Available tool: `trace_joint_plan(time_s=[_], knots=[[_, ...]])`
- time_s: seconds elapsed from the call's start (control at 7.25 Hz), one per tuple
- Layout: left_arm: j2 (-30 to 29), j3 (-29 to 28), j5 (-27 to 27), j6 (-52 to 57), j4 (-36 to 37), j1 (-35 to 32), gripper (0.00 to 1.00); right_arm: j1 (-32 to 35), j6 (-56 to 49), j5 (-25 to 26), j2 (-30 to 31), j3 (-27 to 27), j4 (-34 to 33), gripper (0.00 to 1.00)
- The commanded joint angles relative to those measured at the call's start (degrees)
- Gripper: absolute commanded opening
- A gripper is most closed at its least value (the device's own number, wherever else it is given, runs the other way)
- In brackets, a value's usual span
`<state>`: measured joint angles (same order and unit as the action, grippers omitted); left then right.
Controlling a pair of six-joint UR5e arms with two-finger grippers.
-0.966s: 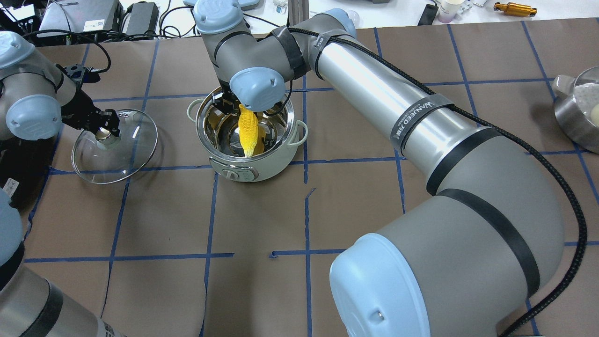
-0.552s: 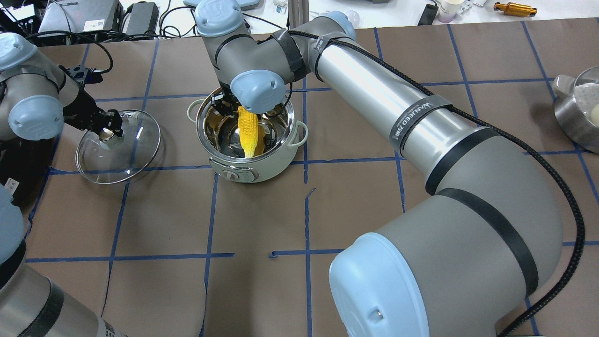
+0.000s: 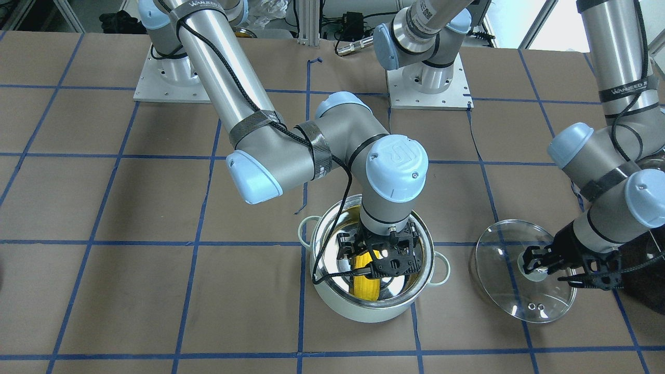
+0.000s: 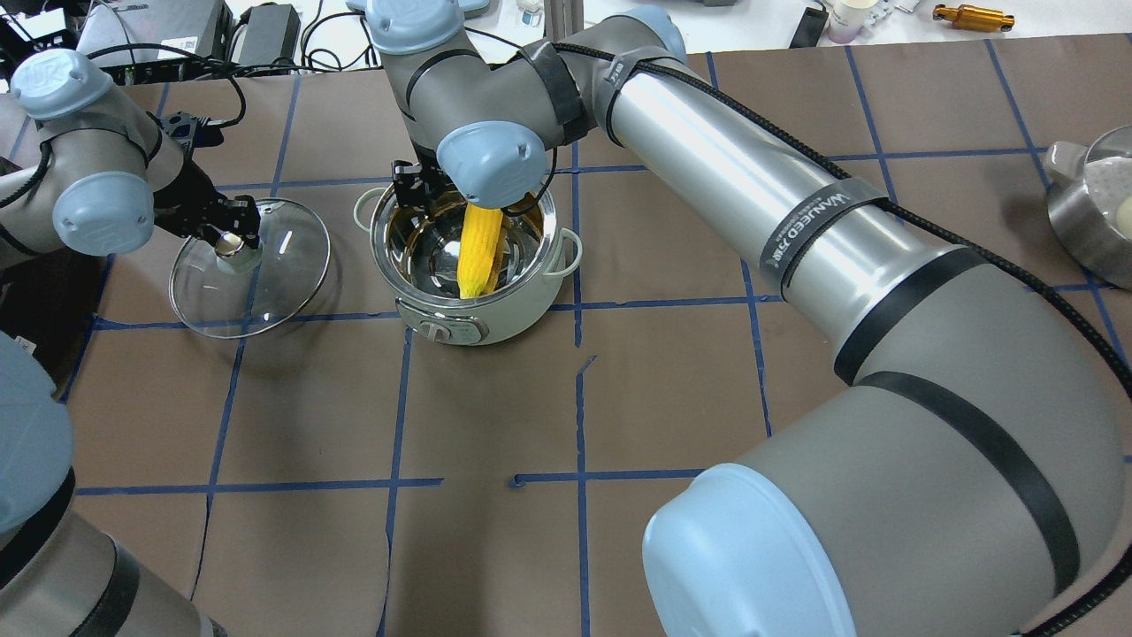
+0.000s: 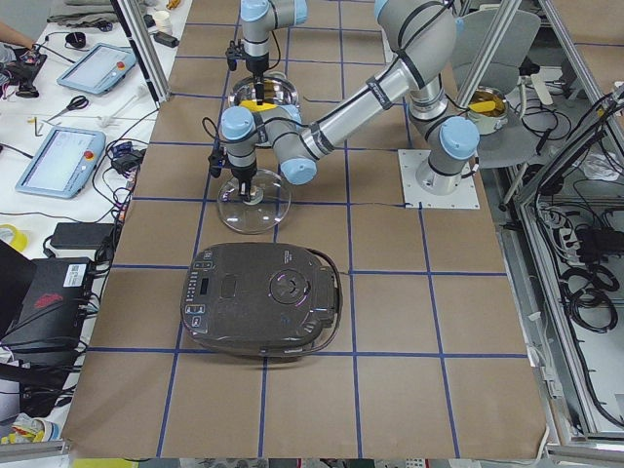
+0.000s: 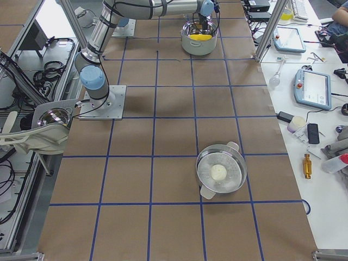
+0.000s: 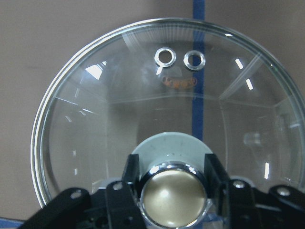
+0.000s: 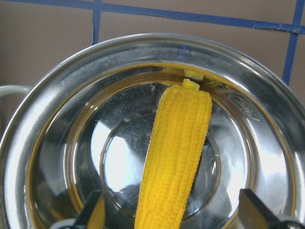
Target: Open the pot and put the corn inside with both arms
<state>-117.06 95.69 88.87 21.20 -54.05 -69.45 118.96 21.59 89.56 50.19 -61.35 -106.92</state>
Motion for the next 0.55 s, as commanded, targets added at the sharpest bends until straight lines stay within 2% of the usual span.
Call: trace_joint_plan(time_s=[0.0,0.28,0.41], knots=[[-0.01,-0.06,0.51,2.08,-0.09,0.01,0.00,-2.39,0.64,0.79,5.76,-1.31,4.67,1.00],[-0.19,0.12,0.77,2.27,-0.09,0.98,0.00,-10.02,0.55,0.79,12.87,-5.68,7.59,1.00],[-0.27,0.38,0.86,1.83,-0.09,0.98,0.00,-13.71,0.64,0.79,17.52,-10.67,9.43,1.00]])
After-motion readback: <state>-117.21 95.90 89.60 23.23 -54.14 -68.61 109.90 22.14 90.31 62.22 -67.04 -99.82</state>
